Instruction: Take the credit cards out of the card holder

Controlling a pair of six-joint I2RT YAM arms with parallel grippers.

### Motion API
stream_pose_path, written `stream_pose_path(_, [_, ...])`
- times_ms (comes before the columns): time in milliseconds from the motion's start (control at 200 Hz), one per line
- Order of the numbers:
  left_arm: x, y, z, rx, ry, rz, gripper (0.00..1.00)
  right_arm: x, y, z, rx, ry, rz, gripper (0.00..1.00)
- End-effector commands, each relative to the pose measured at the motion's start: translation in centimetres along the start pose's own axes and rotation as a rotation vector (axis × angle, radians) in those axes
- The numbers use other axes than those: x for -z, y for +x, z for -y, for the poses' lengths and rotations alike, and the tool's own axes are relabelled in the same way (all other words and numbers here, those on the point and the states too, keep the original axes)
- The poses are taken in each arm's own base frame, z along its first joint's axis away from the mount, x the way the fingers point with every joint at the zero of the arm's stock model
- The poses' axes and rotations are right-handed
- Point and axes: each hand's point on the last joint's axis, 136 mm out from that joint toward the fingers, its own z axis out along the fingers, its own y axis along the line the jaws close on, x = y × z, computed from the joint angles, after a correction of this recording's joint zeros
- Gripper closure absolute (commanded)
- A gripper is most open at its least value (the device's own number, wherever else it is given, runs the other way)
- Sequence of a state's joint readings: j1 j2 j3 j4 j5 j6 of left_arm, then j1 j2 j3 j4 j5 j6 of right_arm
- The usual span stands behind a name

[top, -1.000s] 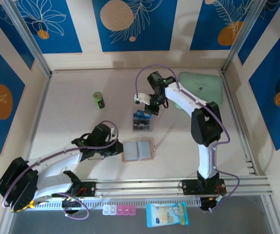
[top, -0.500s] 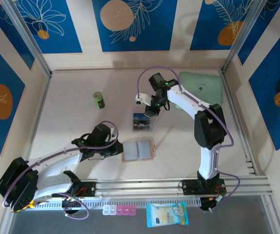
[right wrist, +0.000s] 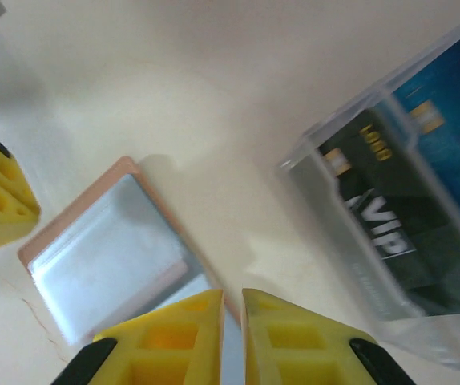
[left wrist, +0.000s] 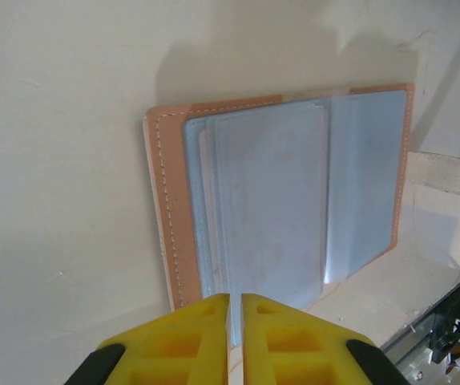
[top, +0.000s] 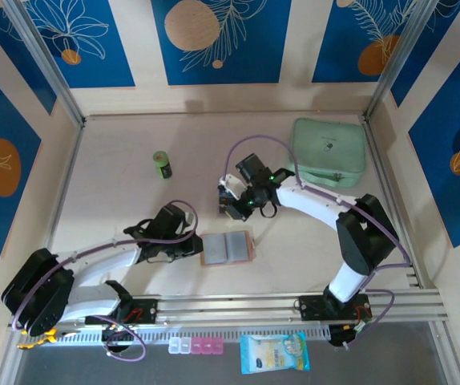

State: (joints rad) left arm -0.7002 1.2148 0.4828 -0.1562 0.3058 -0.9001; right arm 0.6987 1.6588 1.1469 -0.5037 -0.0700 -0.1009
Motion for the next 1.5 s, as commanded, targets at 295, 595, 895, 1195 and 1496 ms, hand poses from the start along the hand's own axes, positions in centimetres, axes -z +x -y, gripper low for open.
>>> stream_pose_path(295, [-1.6, -0.2, -1.1, -0.003, -0.037, -0.022, 0.94, 0.3, 0.6, -1.5, -0.484, 0.106, 0.130, 0.89])
stream_pose_path(595, [-2.2, -0.2, -1.9, -0.016, -0.078, -0.036, 0.96, 1.0, 2.4, -3.1, -0.613, 0.036, 0.125, 0.94])
stream_pose_path(895, [-2.0, -0.5, -2.0, -0.019, -0.089, -0.023, 0.96, 0.2, 4.0, -4.7, -0.681, -0.058, 0.156, 0.99])
stream_pose_path(1195, [-2.0, -0.2, -2.3, -0.018, -0.094, -0.037, 0.96, -2.0, 5.1, -6.9, -0.709, -0.124, 0.093, 0.99])
stream_pose_path(1496, [-1.9, 0.1, -2.8, -0.021, -0.122, -0.050, 0.96, -4.0, 5.0, -7.4, -0.743, -0.091, 0.021, 0.80])
